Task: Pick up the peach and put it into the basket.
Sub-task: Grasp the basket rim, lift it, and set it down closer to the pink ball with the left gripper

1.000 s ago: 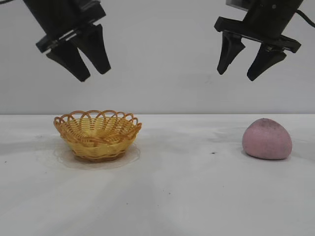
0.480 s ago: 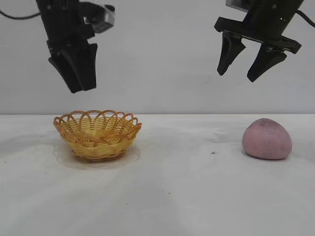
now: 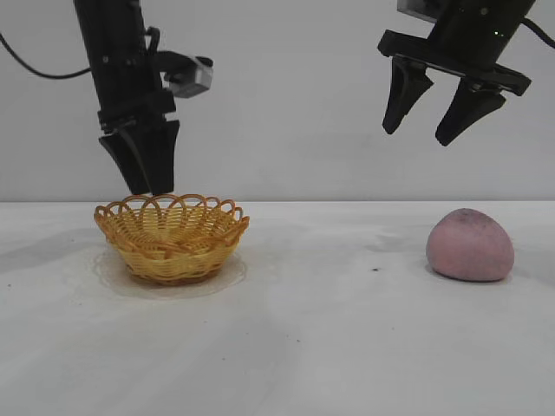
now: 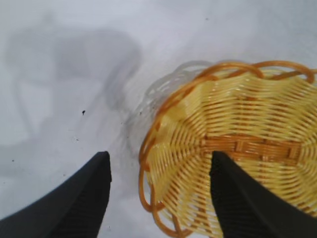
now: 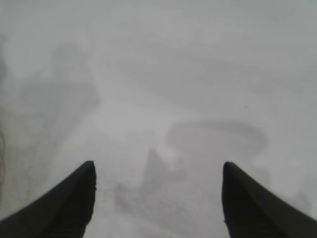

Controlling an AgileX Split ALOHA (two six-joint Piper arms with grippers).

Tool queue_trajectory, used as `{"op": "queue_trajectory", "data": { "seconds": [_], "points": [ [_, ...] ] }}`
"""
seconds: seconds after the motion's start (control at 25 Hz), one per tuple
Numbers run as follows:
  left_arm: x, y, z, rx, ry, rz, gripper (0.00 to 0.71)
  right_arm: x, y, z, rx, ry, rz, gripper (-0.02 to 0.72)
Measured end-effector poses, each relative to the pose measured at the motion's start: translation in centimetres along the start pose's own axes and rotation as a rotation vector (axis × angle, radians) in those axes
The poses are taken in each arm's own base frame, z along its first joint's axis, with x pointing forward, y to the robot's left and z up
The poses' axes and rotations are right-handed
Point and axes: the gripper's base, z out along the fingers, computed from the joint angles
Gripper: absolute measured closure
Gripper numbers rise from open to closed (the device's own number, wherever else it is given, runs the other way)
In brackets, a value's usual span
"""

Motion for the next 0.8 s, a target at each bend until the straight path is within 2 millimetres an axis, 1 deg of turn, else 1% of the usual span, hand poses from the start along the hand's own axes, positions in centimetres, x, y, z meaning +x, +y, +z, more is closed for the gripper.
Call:
{"op": "queue_trajectory", "data": {
  "seconds": [0.08, 0.12, 0.2, 0.32, 0.36, 0.44, 0.48, 0.52, 0.56, 0.64, 0.8],
  "points": [
    [0.1, 0.1, 0.8, 0.009, 0.013, 0.002, 0.319, 0.0, 0.0, 0.0, -0.002, 0.004, 0.000, 0.246],
    [0.2, 0.2, 1.1, 0.014, 0.018, 0.007, 0.366, 0.1, 0.0, 0.0, -0.003, 0.006, 0.000, 0.246],
    [0.2, 0.2, 1.6, 0.019, 0.026, 0.016, 0.437, 0.1, 0.0, 0.0, -0.003, 0.006, 0.000, 0.246],
    [0.2, 0.2, 1.8, 0.016, 0.030, 0.026, 0.622, 0.1, 0.0, 0.0, -0.004, 0.008, 0.000, 0.246],
    [0.0, 0.2, 1.7, 0.015, 0.028, 0.029, 0.649, 0.1, 0.0, 0.0, -0.004, 0.008, 0.000, 0.246],
    [-0.2, 0.1, 1.4, 0.013, 0.022, 0.005, 0.645, 0.1, 0.0, 0.0, -0.004, 0.008, 0.000, 0.246],
    [-0.3, 0.1, 1.2, 0.008, 0.018, -0.041, 0.645, 0.1, 0.0, 0.0, -0.004, 0.008, 0.000, 0.246],
    [-0.4, 0.1, 1.0, -0.001, 0.014, -0.104, 0.710, 0.1, 0.0, 0.0, -0.004, 0.008, 0.000, 0.246],
    [-0.4, 0.2, 0.7, -0.013, 0.015, -0.161, 0.710, 0.1, 0.0, 0.0, -0.004, 0.008, -0.001, 0.246],
    [-0.5, 0.1, -0.3, -0.037, 0.004, -0.241, 0.710, 0.1, 0.0, 0.0, -0.004, 0.010, -0.002, 0.246],
    [-0.8, -0.3, -3.4, -0.075, -0.054, -0.427, 0.710, 0.1, 0.0, 0.0, -0.004, 0.010, -0.003, 0.246]
  ]
}}
